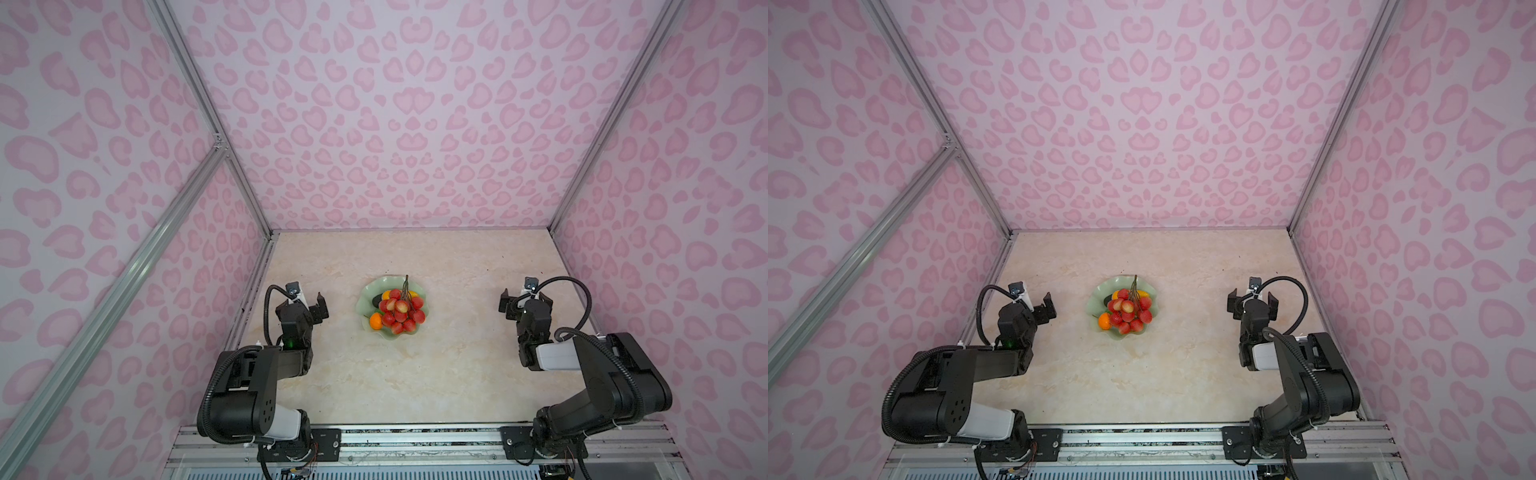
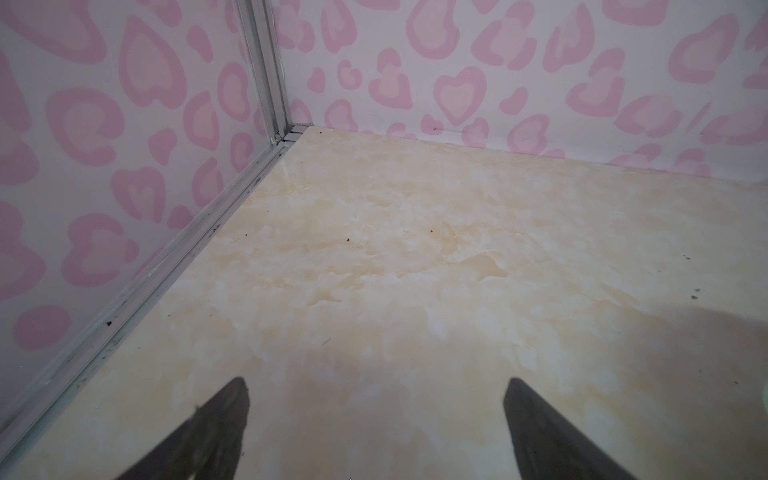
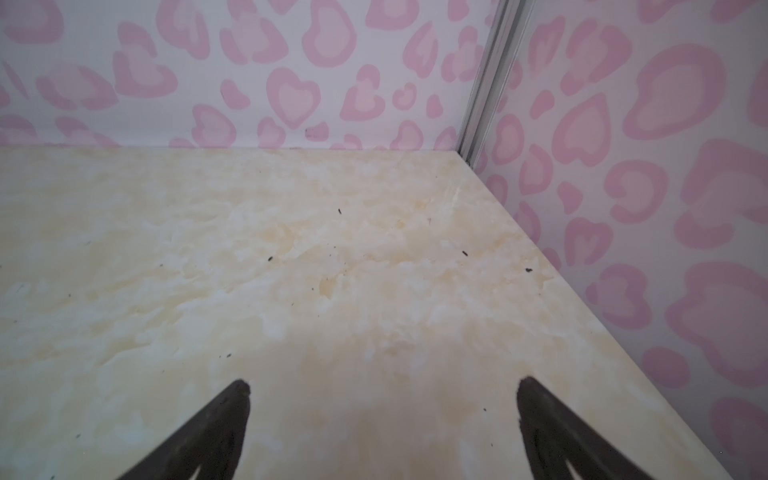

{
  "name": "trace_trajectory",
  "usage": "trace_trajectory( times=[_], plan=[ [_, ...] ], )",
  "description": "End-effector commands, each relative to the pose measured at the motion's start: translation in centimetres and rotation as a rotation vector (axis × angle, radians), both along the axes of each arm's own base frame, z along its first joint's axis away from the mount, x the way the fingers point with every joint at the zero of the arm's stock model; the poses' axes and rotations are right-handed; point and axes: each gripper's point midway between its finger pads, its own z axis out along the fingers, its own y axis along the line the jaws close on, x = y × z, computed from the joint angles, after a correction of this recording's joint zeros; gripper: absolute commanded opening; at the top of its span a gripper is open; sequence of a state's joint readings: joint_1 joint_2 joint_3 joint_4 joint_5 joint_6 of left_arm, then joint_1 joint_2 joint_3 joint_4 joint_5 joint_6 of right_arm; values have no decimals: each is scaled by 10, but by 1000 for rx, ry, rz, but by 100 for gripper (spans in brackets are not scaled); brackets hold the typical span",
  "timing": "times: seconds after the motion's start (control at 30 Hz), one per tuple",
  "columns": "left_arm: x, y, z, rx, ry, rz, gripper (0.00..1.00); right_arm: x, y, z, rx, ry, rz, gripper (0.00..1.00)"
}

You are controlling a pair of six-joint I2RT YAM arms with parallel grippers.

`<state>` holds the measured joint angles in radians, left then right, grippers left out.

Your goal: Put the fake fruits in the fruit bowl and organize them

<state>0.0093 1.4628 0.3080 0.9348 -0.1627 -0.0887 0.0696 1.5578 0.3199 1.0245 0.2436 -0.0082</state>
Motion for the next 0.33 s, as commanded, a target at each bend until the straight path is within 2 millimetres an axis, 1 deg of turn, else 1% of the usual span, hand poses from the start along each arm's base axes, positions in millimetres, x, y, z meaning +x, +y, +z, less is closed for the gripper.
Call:
trace_trajectory(
  times=[0.0,0.03,0.13,0.3],
  plan=[
    [7,0,16,7,-65,-5,97,3,3,3,20,-5,16,100],
    [7,0,16,7,-63,-5,97,4,3,0,23,22,22,100],
    [7,0,16,6,-63,-6,97,4,3,2,33,2,27,100],
    [6,-1,16,8,-63,-7,97,9,3,-2,63,38,64,100]
  ],
)
